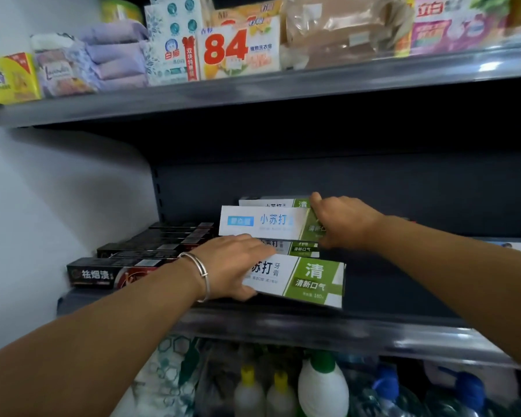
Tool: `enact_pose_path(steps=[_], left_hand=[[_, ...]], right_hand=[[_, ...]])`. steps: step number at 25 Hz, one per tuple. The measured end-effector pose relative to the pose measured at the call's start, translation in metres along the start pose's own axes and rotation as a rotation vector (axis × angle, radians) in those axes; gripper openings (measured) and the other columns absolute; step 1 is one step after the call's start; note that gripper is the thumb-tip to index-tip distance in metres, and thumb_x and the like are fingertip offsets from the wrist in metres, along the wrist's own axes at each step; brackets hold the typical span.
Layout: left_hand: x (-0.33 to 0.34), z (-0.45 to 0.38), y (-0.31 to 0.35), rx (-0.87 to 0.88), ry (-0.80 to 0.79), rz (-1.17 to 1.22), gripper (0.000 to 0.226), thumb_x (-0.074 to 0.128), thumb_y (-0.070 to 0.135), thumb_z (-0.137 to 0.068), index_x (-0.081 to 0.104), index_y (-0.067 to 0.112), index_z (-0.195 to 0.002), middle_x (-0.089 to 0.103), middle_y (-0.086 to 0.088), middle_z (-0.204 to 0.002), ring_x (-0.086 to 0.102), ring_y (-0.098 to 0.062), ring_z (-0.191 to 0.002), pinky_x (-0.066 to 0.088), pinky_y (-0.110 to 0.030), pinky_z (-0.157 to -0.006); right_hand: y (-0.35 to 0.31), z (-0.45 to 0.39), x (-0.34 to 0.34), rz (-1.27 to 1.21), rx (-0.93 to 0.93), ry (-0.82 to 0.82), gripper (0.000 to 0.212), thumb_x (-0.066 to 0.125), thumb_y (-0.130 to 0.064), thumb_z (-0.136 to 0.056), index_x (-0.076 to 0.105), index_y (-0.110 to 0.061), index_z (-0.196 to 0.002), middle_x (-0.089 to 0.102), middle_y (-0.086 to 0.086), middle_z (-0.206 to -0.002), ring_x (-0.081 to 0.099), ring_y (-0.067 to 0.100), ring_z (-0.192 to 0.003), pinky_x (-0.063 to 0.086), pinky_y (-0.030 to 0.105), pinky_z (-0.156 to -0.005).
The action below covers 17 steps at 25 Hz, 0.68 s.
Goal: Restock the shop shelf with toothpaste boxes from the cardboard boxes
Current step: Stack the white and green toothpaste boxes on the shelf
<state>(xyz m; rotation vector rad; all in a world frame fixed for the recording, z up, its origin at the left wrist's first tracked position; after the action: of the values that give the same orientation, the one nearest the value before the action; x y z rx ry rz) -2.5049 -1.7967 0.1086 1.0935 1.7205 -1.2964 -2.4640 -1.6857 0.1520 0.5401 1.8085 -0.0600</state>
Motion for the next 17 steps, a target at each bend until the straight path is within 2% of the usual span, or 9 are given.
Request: enact_pose_path(steps=[2,4,8,13,17], left_hand=[[0.012,-0.011,-0.008,0.024,-0.009,0.002,0.067,0.063,0.041,-0.080,0.033,0.024,-0.138,0.046,0.006,-0.133,0.042,-0.014,-0.120,0.034,-0.027,-0.103],[0.024,-0.019,-0.015,0.043,-0.016,0.000,0.066,0.063,0.042,-0.079,0.034,0.024,-0.135,0.048,0.005,-0.131,0.042,-0.015,-0.119,0.034,-0.028,-0.105],[0.041,-0.028,-0.021,0.072,-0.033,-0.015,0.065,0.060,0.045,-0.080,0.035,0.022,-0.135,0.047,0.005,-0.131,0.041,-0.015,-0.120,0.033,-0.029,-0.105],[0.053,-0.032,-0.023,0.117,-0.063,0.001,0.067,0.059,0.044,-0.081,0.031,0.023,-0.138,0.043,0.005,-0.136,0.039,-0.014,-0.122,0.032,-0.029,-0.106],[0.058,-0.033,-0.026,0.123,-0.068,0.027,0.068,0.059,0.044,-0.082,0.029,0.023,-0.139,0.041,0.006,-0.137,0.037,-0.013,-0.123,0.031,-0.030,-0.107]], right_hand=[[0.000,-0.019,0.012,0.057,-0.040,-0.005,0.066,0.069,-0.029,-0.080,0.029,-0.008,-0.129,0.059,0.008,-0.106,0.052,0.024,-0.081,0.040,0.032,-0.066],[-0.002,-0.034,0.026,0.084,-0.070,-0.019,0.068,0.069,-0.029,-0.081,0.028,-0.008,-0.132,0.059,0.010,-0.112,0.059,0.027,-0.093,0.044,0.033,-0.072],[-0.004,-0.050,0.058,0.031,-0.083,-0.098,0.068,0.070,-0.026,-0.082,0.029,-0.011,-0.133,0.058,0.011,-0.116,0.058,0.027,-0.103,0.046,0.034,-0.080],[-0.008,-0.059,0.092,0.011,-0.121,-0.175,0.066,0.067,-0.024,-0.084,0.027,-0.011,-0.135,0.051,0.012,-0.128,0.055,0.025,-0.111,0.046,0.033,-0.092],[-0.009,-0.067,0.107,0.137,-0.198,-0.119,0.073,0.066,-0.032,-0.084,0.024,-0.014,-0.141,0.037,0.012,-0.142,0.039,0.027,-0.129,0.037,0.039,-0.106]])
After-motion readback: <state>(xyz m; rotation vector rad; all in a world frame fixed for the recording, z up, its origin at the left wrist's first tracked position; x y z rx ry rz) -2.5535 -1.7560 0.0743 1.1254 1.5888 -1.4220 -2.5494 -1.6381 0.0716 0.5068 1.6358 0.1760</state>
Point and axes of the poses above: each hand's wrist, its own z-axis away from the middle knuckle, its own x-axis out of the palm, y = z × x, the point moved 10 cm from there along -z, towards the middle knuckle
